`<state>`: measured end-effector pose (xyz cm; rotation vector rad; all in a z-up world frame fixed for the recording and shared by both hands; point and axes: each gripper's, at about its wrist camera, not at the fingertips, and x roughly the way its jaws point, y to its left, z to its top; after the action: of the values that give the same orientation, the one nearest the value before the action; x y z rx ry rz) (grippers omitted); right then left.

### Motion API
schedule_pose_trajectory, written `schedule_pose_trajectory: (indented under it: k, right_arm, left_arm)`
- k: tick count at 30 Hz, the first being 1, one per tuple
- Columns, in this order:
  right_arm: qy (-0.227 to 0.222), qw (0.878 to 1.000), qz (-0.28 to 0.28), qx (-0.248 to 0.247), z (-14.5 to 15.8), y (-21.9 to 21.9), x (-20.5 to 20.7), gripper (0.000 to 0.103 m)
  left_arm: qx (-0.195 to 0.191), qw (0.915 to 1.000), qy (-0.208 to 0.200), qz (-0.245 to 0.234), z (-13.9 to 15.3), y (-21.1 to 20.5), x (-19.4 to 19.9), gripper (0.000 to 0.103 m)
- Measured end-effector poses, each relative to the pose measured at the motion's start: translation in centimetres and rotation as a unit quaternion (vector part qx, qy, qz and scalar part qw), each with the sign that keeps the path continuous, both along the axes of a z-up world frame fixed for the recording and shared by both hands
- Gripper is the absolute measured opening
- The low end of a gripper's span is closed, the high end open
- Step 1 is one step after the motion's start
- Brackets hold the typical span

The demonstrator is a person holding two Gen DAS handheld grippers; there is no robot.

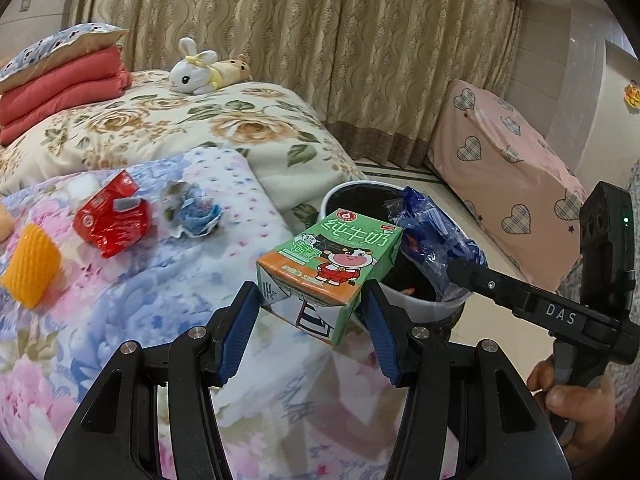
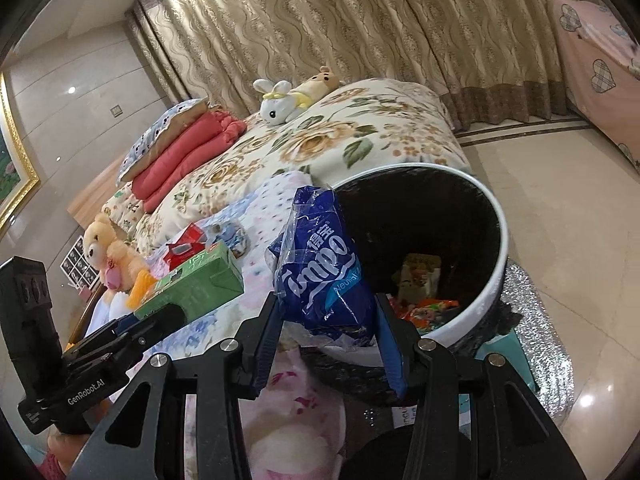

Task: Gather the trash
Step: 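Carry the milk carton and blue wrapper over the bin opening, then open the left tool to drop the milk carton while the right tool releases the blue wrapper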

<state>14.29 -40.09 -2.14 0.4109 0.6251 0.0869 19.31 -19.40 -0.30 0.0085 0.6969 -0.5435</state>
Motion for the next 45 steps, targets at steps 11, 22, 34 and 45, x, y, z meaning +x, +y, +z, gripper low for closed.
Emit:
schedule_pose_trajectory:
  k: [11, 22, 34, 45]
  right_arm:
    - [0.006, 1.000, -0.015, -0.002, 0.0, -1.6, 0.4, 0.046]
    - [0.015, 1.000, -0.016, -0.006, -0.4, -2.5, 1.1, 0.046]
    - [0.022, 1.000, -0.018, -0.010, -0.3, -3.5, 2.2, 0.047]
    - [0.031, 0.999, -0.019, -0.009, -0.6, -4.0, 2.9, 0.049]
  left_arm:
    - [0.007, 0.9998, 0.002, -0.021, 0.0, -2.8, 1.1, 0.052]
    - [0.015, 0.9995, 0.005, -0.029, -0.5, -4.6, 1.7, 0.051]
    - [0.019, 0.9991, 0.008, -0.038, -0.5, -6.2, 2.4, 0.051]
    - [0.020, 0.9987, 0.022, -0.041, -1.0, -6.9, 2.9, 0.051]
